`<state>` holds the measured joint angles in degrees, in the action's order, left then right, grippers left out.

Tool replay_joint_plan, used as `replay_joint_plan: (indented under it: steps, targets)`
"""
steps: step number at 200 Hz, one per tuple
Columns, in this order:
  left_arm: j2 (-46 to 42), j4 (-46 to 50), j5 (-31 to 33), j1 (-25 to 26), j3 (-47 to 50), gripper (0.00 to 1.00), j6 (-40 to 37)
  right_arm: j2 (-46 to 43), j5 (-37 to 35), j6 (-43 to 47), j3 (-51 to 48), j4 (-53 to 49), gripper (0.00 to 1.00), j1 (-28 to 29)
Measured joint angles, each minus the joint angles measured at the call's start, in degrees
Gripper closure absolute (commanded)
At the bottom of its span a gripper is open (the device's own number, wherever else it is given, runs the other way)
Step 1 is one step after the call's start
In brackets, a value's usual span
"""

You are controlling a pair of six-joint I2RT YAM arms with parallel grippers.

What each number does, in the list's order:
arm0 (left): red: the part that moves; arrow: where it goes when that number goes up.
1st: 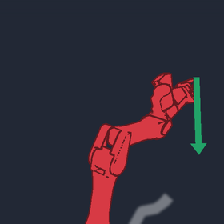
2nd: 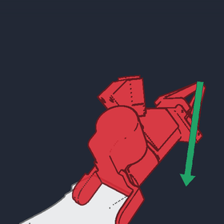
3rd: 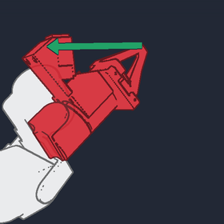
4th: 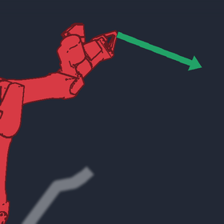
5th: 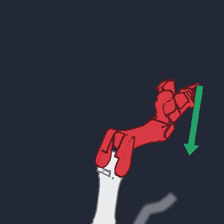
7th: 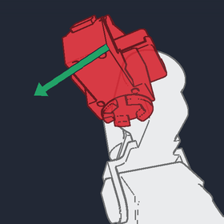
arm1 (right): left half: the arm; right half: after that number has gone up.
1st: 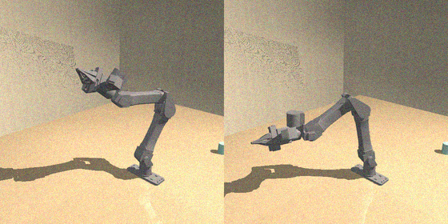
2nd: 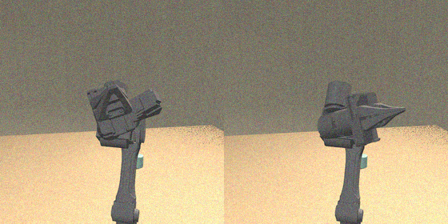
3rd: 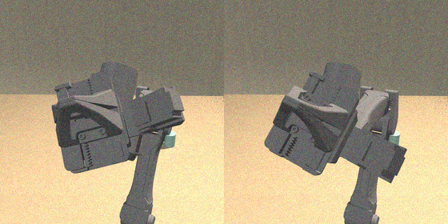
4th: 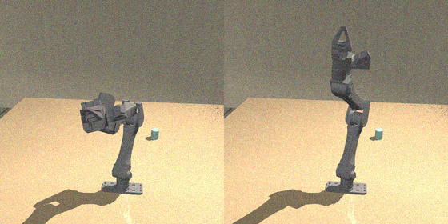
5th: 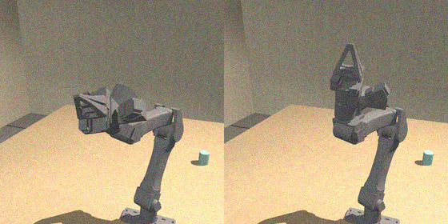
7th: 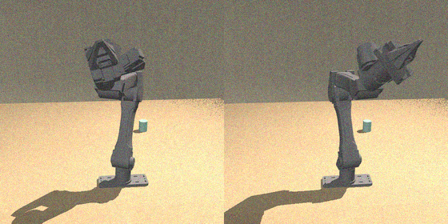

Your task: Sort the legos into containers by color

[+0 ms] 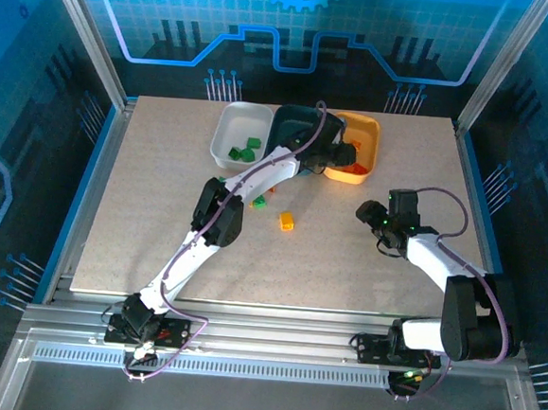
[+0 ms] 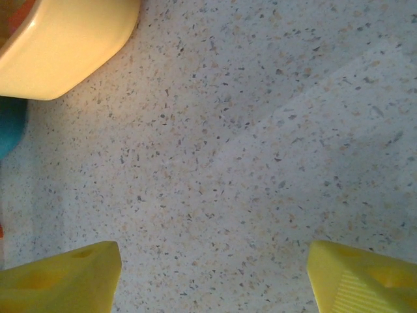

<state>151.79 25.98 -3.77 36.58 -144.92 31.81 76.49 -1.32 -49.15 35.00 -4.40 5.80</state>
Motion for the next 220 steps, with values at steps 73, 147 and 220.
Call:
replay_joint_plan:
  steps: [73, 147, 220]
  targets:
    - [4.09, -2.99, -0.09, -0.98, -3.02, 0.48, 2.23, -0.09, 0.79, -0.17, -0.20, 1.40, 0.23, 0.00]
    - [-1.25, -4.79, -1.25, -1.20, 3.13, 0.12, 0.22, -0.74, 0.96, 0.52, -0.22, 2.27, 0.23, 0.17]
    - [-49.64, -22.10, -0.57, -5.64, 56.89, 0.01, 0.22, -0.31, -5.81, 8.96, 4.42, -0.09, 0.22, 12.22]
